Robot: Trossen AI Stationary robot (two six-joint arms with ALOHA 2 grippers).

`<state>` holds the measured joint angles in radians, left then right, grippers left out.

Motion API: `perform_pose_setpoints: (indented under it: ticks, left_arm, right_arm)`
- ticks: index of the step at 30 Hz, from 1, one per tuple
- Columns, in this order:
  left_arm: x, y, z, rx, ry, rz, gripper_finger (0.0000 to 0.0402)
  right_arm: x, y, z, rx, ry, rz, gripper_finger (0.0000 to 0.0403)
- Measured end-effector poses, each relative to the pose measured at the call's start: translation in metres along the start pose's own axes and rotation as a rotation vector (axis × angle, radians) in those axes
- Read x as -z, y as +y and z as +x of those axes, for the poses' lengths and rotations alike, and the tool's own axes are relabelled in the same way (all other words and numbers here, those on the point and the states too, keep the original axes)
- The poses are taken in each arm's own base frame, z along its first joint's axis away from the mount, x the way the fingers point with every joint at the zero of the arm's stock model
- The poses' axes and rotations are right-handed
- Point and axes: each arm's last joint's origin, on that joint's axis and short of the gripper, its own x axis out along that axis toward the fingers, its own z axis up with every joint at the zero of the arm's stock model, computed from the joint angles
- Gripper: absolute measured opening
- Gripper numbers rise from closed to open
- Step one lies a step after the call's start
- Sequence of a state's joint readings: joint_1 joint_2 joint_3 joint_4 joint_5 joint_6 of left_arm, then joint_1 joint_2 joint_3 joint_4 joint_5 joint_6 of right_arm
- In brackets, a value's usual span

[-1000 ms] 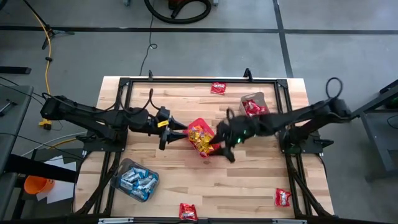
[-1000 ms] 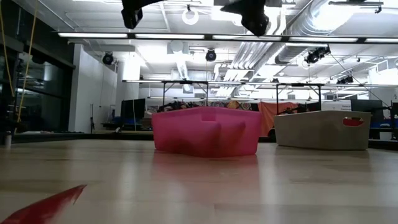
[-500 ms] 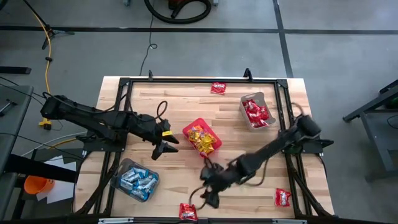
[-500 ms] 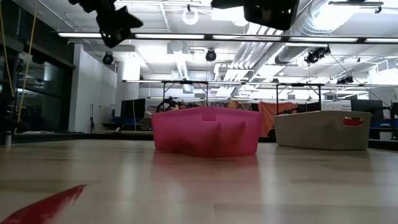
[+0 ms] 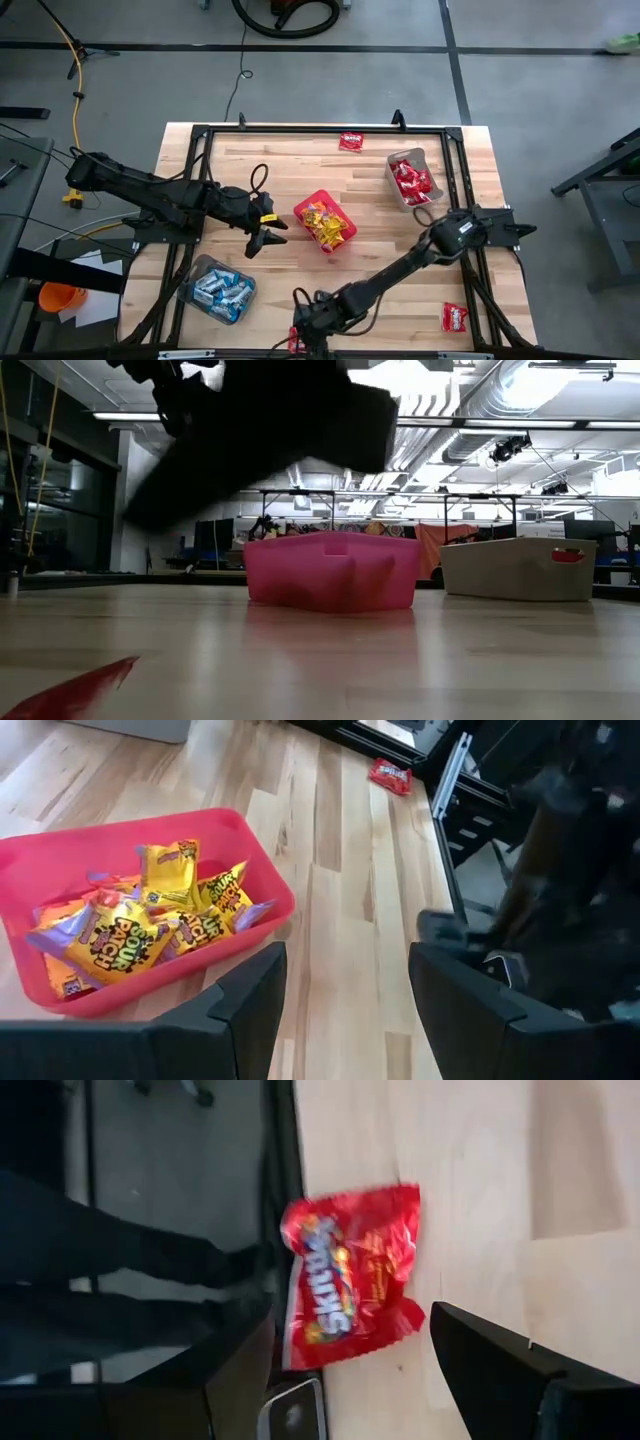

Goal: Sort candy
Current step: Put the red candy into the gray bin

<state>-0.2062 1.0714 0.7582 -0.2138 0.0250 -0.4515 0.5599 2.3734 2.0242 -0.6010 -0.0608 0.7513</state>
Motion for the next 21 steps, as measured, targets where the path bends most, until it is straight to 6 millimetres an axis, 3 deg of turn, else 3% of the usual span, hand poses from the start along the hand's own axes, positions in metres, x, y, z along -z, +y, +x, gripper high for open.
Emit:
perform_pose_setpoints:
  ticks: [7, 14, 17, 21]
  left_arm:
    - [0.0, 0.0, 0.0, -0.01, -0.005, 0.0, 0.02]
    - [-0.001, 0.001, 0.0, -0.034, -0.017, -0.011, 0.02]
    - [-0.001, 0.001, 0.0, -0.034, -0.017, -0.019, 0.02]
    - [-0.001, 0.001, 0.0, -0.037, -0.019, -0.019, 0.02]
  right_arm:
    - [0.019, -0.005, 0.032, 0.081, 0.098, -0.003, 0.0263]
    - [0.027, -0.001, 0.039, 0.154, 0.042, -0.025, 0.0256]
    - [0.027, -0.001, 0.04, 0.178, 0.012, -0.042, 0.0223]
    - [0.023, -0.004, 0.041, 0.182, -0.01, -0.056, 0.0142]
